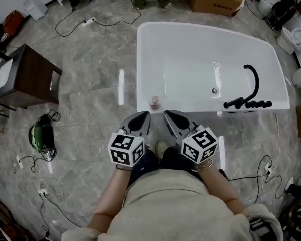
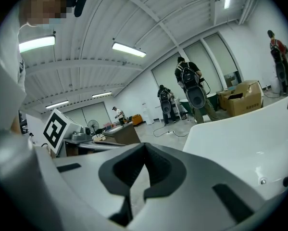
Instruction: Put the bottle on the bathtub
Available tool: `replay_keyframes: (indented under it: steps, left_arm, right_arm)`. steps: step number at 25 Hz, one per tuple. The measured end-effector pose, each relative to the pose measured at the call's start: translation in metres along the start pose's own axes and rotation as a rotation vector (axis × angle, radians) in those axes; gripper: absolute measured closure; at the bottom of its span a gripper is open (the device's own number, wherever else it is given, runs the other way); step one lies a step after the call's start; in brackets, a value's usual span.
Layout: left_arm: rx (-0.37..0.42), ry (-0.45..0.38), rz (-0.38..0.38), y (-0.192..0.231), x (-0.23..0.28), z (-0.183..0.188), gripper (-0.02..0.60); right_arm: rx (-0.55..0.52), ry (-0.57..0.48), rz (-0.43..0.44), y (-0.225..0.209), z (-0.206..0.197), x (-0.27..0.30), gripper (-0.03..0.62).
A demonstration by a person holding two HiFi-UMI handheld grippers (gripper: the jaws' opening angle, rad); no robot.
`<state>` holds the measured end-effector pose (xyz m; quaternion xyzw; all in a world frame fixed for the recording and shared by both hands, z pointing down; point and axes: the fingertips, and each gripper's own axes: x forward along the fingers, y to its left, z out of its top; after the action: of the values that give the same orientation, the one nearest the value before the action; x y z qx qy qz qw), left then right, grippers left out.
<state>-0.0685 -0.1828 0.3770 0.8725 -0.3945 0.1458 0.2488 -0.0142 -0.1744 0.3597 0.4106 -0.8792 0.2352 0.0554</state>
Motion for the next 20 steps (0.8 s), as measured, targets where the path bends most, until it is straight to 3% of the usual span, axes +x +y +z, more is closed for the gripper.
replay_keyframes:
  steps: [5, 10, 20]
  left_arm:
    - [-0.016, 0.012, 0.011, -0.004, -0.006, -0.001, 0.574]
    - [0.084, 0.021, 0.022, -0.014, -0.007, 0.003, 0.574]
    - [0.029, 0.017, 0.045, -0.005, -0.010, 0.002, 0.574]
  right_arm:
    - [-0.037, 0.002, 0.013, 0.014, 0.009, -0.003, 0.595]
    - [-0.078, 0.022, 0.015, 0.017, 0.012, -0.003, 0.595]
    - [-0.107, 0.042, 0.005, 0.017, 0.016, 0.005, 0.595]
